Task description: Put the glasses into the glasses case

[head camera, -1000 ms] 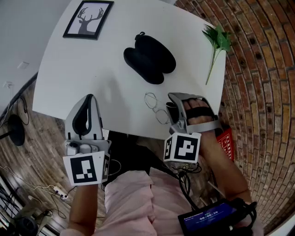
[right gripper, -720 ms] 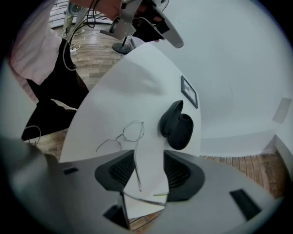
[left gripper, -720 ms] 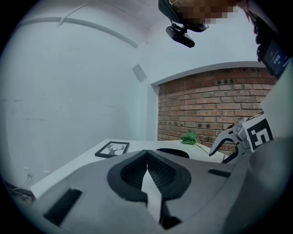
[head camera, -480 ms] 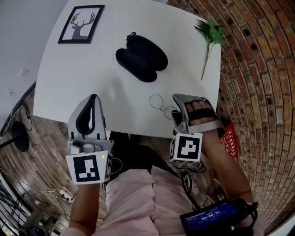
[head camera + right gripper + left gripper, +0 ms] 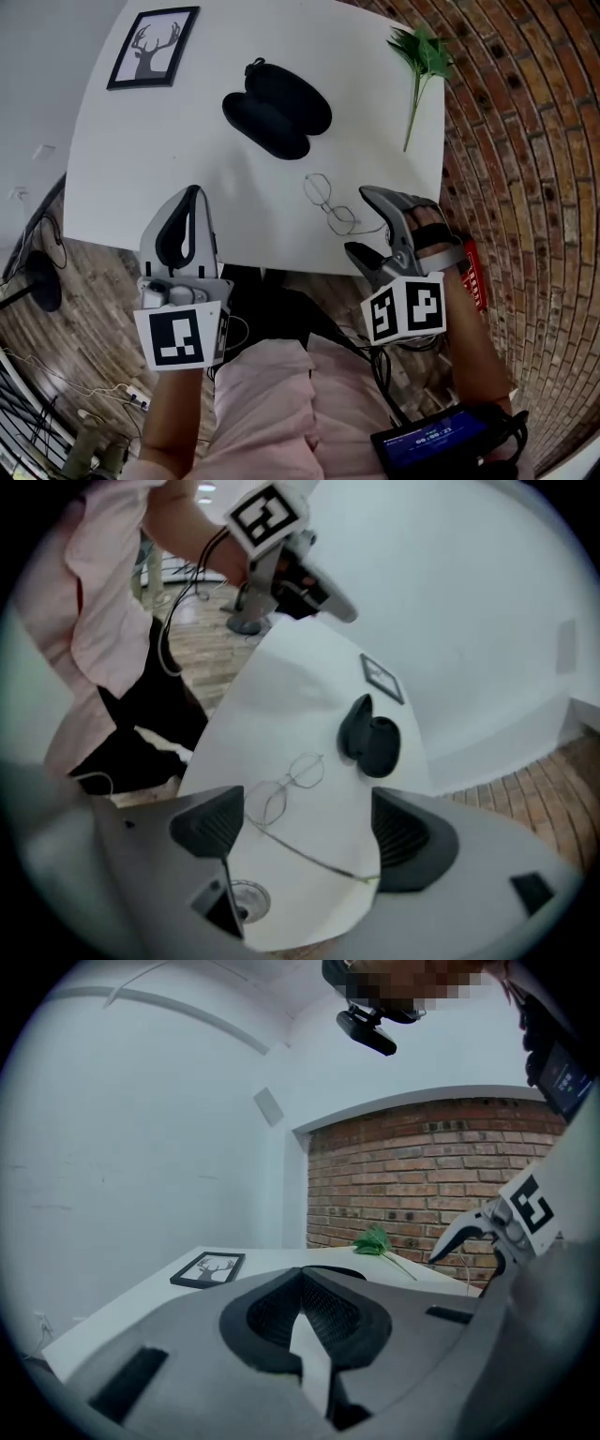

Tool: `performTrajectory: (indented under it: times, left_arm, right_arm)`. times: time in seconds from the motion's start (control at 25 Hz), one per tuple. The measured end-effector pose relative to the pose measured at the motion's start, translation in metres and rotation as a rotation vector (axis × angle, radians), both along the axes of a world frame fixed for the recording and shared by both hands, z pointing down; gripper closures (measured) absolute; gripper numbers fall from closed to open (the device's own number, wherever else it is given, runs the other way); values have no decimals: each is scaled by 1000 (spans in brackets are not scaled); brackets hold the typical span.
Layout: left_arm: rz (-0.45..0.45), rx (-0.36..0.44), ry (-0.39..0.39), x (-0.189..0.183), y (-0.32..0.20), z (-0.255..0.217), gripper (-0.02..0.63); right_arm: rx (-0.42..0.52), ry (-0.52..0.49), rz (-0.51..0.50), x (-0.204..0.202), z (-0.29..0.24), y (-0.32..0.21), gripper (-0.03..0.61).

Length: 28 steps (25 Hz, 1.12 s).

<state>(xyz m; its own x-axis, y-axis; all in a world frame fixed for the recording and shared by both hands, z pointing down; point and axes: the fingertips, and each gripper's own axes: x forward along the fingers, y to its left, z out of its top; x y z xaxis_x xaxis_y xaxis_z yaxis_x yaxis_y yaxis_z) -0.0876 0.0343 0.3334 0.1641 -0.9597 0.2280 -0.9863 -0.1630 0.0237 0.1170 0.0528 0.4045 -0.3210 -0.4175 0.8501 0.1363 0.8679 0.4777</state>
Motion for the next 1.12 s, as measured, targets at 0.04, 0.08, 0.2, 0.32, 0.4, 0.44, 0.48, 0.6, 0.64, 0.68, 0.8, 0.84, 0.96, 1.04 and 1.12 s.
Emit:
performTrajectory:
  times: [0.04,0.08,0.2,0.32,0.4,0.44,0.48,0.6,0.64,0.68,0.8,0.84,0.96,1.04,1.12]
  left_arm:
    - [6,2,-2,2,-1,-2,612]
    - [16,6,-6,6,-2,-4,612]
    - [56,18,-12,20,-7,-13,612]
    - [97,31,-17,38,-11,-23,612]
    - [123,37,-25,47,-13,-30,612]
    - [134,37,-29,51,-14,-32,612]
    - [145,34,-32,55,-15,-34,612]
    - [176,21,-47,59,-20,-33,612]
    - [186,17,-52,59,-22,-31,612]
    - [195,9,-53,59,-24,-30,612]
    - [212,-13,-47,56,-31,-23,612]
    - [214,-19,-43,54,-33,-20,612]
    - [220,-41,-33,48,-37,-6,612]
    - [221,-50,-26,44,-41,3,612]
    - [217,-57,-16,40,-44,10,612]
  right_arm:
    - [5,-69,47,1,-15,-2,153]
    - [12,-142,100,3,-31,-4,158]
    - [31,-387,280,21,-74,-7,188]
    - [-4,-636,497,46,-85,3,236]
    - [-89,-719,608,55,-73,21,252]
    - [-131,-744,641,55,-66,30,258]
    - [-159,-763,665,53,-60,37,259]
    - [-178,-793,705,43,-51,42,273]
    - [-172,-792,709,39,-49,38,279]
    - [-163,-785,709,36,-48,32,306]
    - [-165,-712,681,25,-31,13,385]
    - [-171,-660,651,21,-22,7,408]
    - [-190,-528,570,11,7,-5,455]
    - [-214,-504,571,6,22,-11,479]
    - [-237,-489,593,2,35,-14,502]
